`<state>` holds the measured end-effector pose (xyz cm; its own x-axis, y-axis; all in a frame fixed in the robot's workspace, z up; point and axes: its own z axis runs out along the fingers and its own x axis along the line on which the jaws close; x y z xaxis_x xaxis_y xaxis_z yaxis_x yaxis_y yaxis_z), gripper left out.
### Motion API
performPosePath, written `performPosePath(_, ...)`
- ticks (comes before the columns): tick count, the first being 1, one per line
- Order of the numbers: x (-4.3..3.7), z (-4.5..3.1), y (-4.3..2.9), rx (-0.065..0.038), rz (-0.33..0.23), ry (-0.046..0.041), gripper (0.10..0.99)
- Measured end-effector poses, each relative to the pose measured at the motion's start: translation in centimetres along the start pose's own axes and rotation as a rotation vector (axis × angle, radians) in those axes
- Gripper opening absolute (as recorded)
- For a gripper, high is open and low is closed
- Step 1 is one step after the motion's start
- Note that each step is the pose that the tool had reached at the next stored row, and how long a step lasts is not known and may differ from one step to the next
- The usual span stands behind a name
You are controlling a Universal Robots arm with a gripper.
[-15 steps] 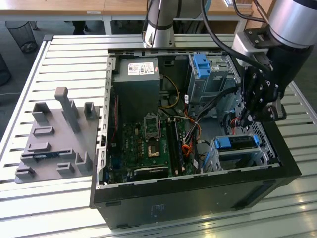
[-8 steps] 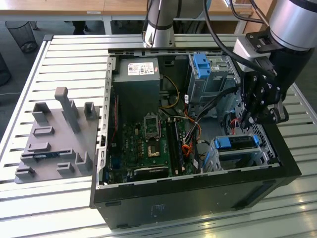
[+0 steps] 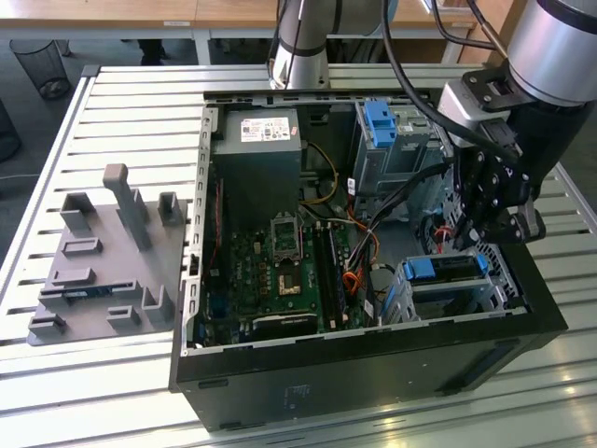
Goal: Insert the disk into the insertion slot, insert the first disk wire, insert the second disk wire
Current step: 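Insert the first disk wire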
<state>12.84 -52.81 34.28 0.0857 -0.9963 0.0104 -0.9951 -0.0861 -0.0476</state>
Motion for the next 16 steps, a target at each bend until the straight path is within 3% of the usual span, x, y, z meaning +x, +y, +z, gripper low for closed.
performPosePath(7, 0.04, 0.45, 0.14, 0.006, 0.022, 0.0019, 0.165)
performPosePath(16, 0.78, 0.57, 0.23, 0.007, 0.024, 0.002, 0.165)
